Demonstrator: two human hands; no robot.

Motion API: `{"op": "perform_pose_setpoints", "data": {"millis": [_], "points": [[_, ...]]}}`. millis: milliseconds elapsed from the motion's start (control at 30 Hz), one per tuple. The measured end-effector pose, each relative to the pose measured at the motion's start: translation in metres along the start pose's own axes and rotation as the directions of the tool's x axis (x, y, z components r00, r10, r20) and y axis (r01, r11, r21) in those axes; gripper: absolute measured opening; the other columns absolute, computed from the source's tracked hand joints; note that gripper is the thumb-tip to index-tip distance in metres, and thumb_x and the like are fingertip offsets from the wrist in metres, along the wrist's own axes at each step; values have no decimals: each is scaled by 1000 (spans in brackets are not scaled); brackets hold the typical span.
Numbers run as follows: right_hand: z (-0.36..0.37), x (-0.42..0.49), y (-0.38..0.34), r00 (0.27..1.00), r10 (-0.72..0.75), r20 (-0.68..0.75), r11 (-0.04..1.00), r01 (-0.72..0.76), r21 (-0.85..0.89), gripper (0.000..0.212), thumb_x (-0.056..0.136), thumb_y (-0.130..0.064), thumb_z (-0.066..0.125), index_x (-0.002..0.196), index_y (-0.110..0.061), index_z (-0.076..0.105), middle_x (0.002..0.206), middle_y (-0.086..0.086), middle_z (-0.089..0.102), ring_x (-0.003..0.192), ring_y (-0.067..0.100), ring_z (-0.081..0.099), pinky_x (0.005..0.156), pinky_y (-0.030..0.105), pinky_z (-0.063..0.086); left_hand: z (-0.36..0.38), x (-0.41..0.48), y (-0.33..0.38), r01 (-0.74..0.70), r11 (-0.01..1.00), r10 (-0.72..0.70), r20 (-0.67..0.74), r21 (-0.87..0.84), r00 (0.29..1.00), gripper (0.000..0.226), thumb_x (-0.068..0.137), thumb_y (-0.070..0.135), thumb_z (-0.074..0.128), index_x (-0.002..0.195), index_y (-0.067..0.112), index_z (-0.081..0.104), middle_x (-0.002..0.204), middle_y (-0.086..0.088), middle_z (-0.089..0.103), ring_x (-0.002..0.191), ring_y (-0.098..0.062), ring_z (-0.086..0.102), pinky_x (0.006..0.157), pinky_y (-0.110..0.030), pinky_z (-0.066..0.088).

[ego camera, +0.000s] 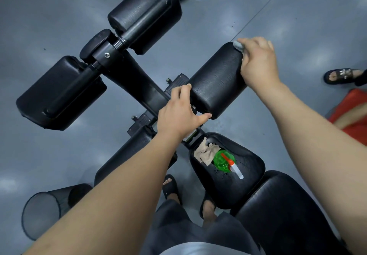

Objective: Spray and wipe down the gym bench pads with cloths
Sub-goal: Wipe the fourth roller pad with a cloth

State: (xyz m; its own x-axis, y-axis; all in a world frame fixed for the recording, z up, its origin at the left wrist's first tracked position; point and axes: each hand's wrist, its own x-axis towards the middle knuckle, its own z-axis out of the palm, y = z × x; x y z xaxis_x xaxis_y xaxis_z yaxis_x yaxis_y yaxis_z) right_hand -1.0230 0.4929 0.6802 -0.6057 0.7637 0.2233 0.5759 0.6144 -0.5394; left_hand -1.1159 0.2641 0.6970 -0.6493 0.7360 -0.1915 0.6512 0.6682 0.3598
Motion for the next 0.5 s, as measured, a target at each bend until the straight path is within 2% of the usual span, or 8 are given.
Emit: {"op": "perform_pose_setpoints", "data": {"millis": [167, 267, 367, 433, 500], "points": [[3, -43, -12, 998, -50, 39, 999, 50, 12, 48, 90, -8, 37, 126, -8, 67, 142, 18, 59, 131, 43, 51, 113, 52, 39, 1, 0, -1, -9, 1000, 9, -10, -2, 1000, 97, 71, 73, 72, 146, 28, 31, 147, 8, 38, 106, -18, 64, 78, -33, 41], [2, -77, -31, 983, -150, 105, 985, 140, 103, 41, 92, -11, 39, 120, -6, 69, 138, 15, 63, 131, 39, 52, 114, 48, 39, 1, -1, 0, -7, 1000, 7, -17, -7, 1000, 97, 71, 71, 72, 147, 28, 31, 146, 8, 38, 111, -19, 63, 79, -33, 40], [-10, -88, -46, 969, -210, 129, 971, 191, 146, 29, 91, -3, 45, 110, -8, 67, 120, 8, 67, 119, 34, 55, 105, 47, 41, 0, -2, 1, -7, 1000, 7, -21, -5, 1000, 97, 71, 71, 72, 148, 28, 31, 147, 8, 38, 114, -19, 62, 80, -33, 39], [-25, -80, -55, 976, -191, 108, 963, 164, 214, 26, 92, -5, 44, 104, -9, 67, 119, 6, 58, 116, 28, 49, 102, 40, 38, 0, -2, 2, -10, 1000, 10, -24, -2, 1000, 97, 71, 71, 72, 147, 28, 31, 146, 8, 39, 114, -19, 62, 83, -34, 43], [-38, -64, -61, 984, -132, 121, 941, 86, 327, 26, 94, -7, 43, 104, -8, 67, 120, 4, 51, 114, 17, 46, 99, 23, 37, 0, -2, 1, -14, 1000, 14, -26, -1, 1000, 96, 70, 72, 73, 145, 27, 32, 145, 8, 40, 114, -20, 62, 87, -37, 47]]}}
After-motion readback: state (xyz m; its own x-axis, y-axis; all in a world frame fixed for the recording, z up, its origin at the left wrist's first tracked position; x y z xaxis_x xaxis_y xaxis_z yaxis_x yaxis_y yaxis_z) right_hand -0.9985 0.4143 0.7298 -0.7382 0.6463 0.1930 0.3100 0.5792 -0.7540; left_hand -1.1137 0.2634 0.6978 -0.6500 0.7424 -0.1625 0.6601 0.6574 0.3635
